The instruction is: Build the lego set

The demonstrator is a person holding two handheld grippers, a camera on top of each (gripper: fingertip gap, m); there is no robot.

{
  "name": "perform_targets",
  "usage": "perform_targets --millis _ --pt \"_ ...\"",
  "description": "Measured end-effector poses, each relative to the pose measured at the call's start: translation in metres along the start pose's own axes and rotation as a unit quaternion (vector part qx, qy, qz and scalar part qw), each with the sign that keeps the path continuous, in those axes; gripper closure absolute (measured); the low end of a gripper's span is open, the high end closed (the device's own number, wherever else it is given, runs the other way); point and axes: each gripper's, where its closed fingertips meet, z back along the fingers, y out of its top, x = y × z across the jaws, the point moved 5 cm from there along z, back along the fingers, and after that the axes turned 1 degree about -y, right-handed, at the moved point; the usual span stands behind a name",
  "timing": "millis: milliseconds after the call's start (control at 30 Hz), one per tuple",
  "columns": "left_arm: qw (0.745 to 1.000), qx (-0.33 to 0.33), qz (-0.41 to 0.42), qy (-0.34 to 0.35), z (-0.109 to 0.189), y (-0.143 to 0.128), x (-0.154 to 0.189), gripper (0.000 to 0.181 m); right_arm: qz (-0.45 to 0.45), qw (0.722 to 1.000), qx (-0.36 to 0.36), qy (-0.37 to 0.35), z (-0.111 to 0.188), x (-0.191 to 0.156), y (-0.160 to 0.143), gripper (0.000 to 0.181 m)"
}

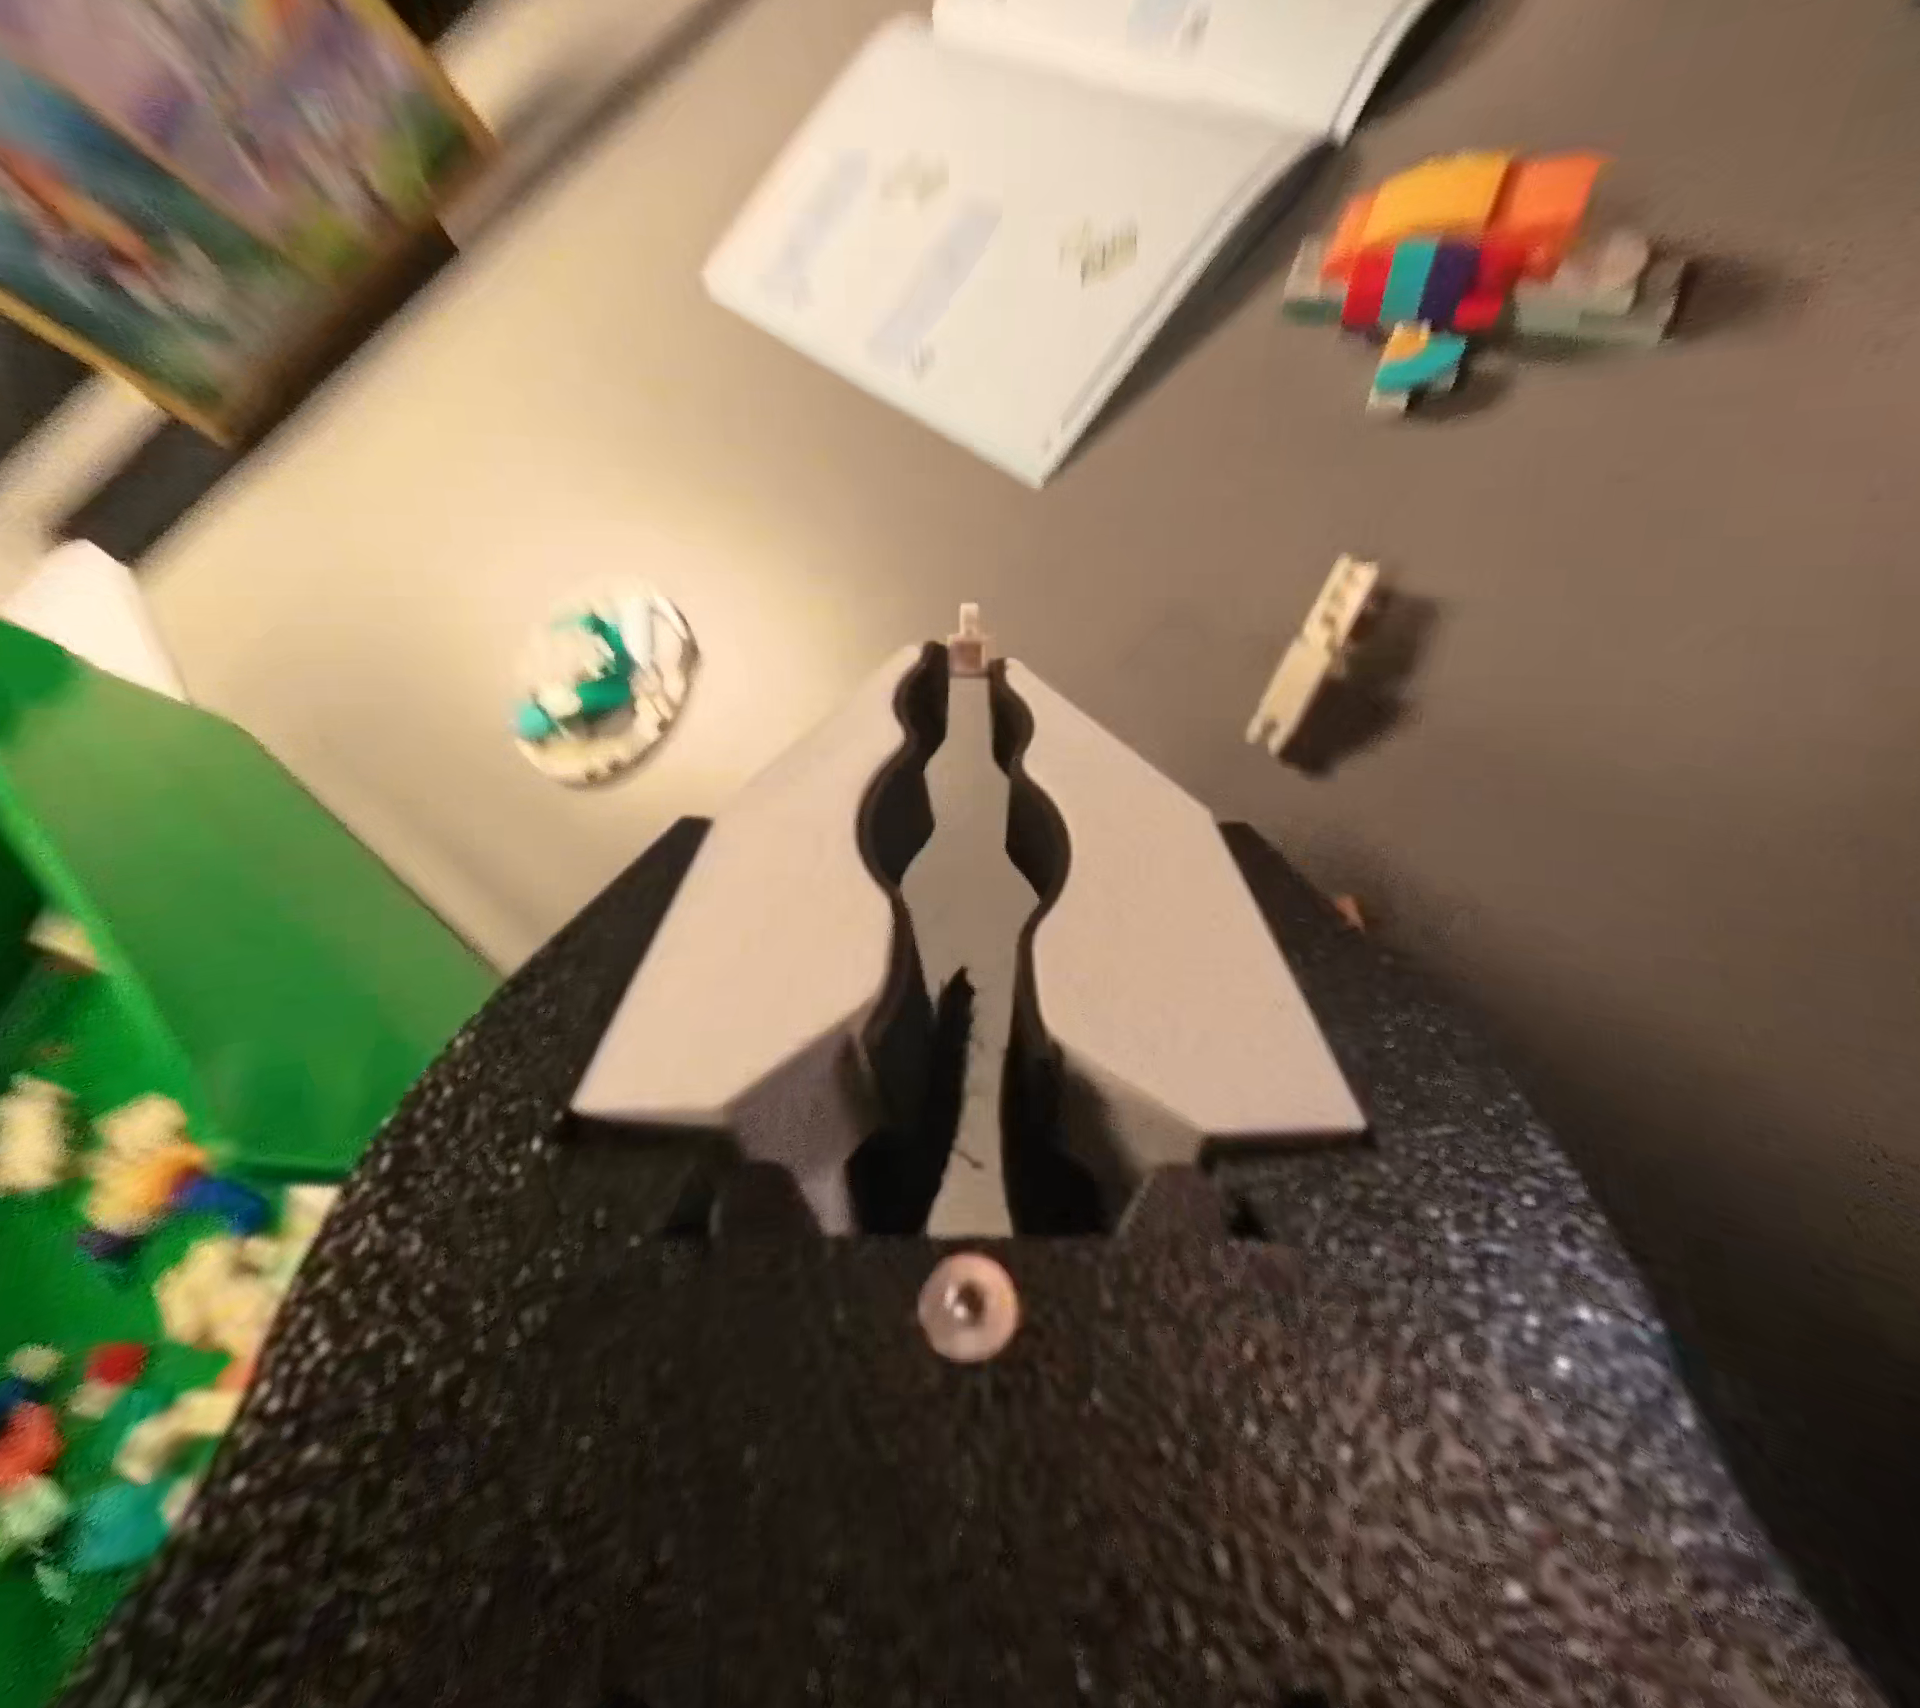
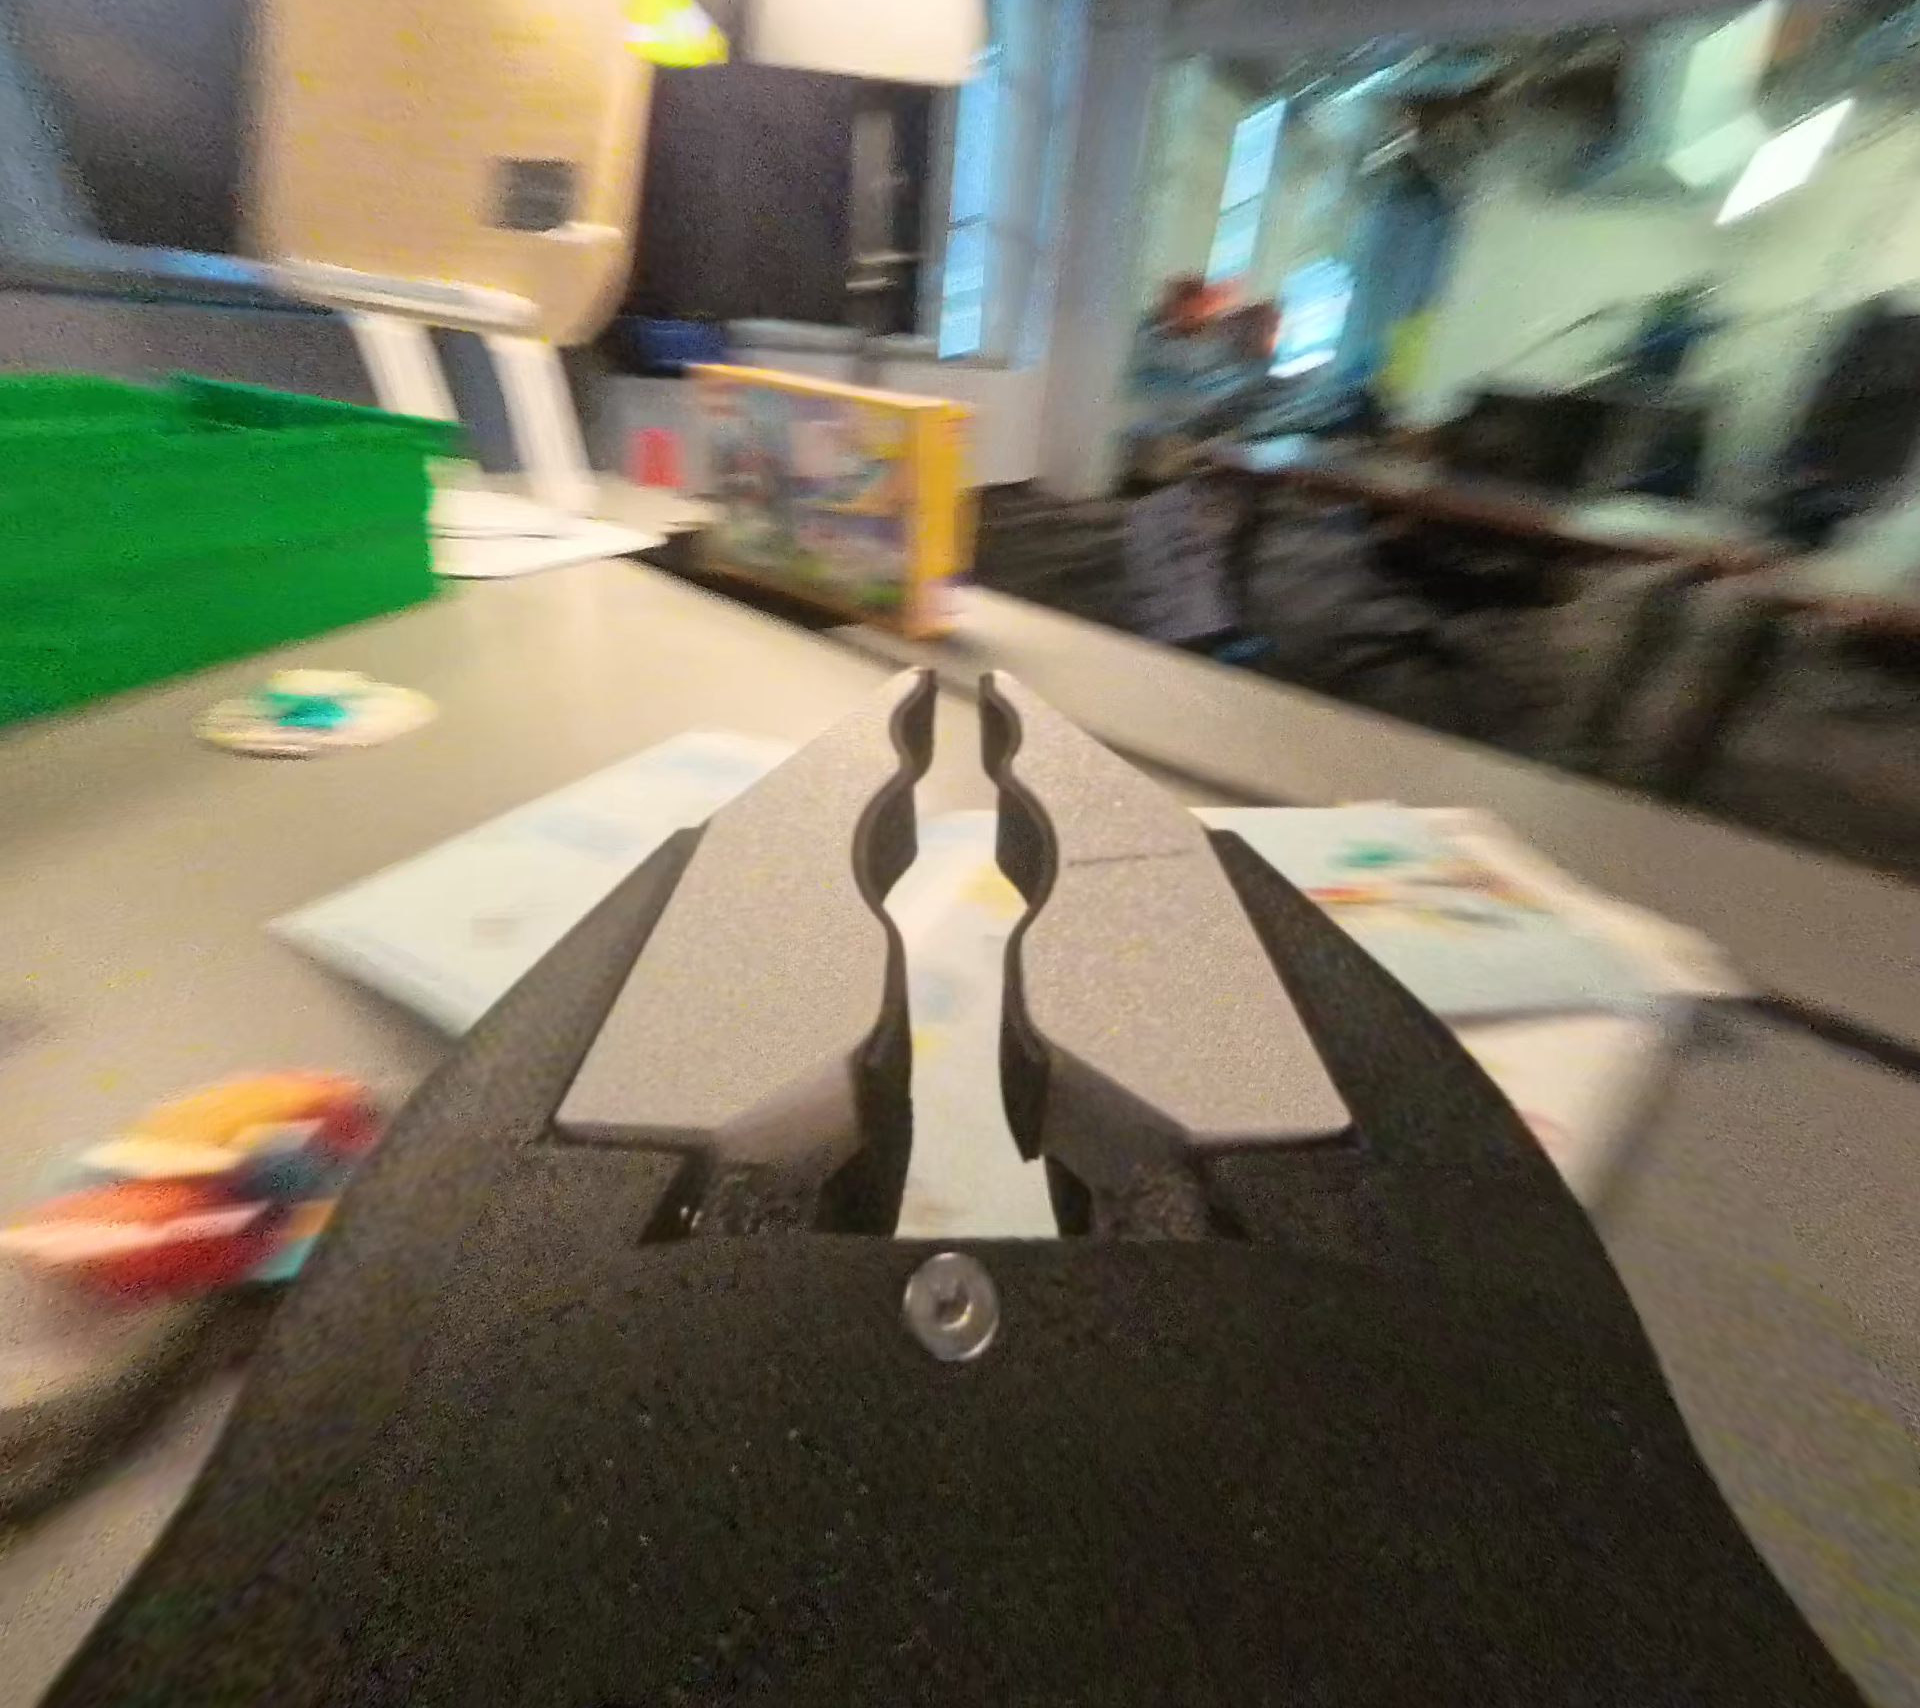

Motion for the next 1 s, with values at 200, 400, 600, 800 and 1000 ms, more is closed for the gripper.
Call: perform_targets --millis 200,400,600,800,1000 --pt "0.935 0.142 -0.269 0.185 0.012 0.039 0.008 0.176 -0.33 0.867 -0.17 0.334 -0.012 -0.138 0.022 0.18" --pt "0.806 0.199 -0.476 0.289 0.021 0.059 0.02 0.176 -0.527 0.729 -0.211 0.383 -0.018 -0.174 0.012 0.174" --pt "0.755 0.199 -0.548 0.3 0.017 0.064 0.026 0.176 -0.576 0.697 -0.194 0.381 -0.016 -0.178 0.011 0.175" --pt "0.748 0.208 -0.553 0.303 0.016 0.066 0.03 0.176 -0.583 0.691 -0.183 0.386 -0.016 -0.176 0.013 0.181" --pt "0.776 0.201 -0.535 0.268 0.011 0.062 0.032 0.175 -0.524 0.741 -0.186 0.377 -0.015 -0.173 0.007 0.181"
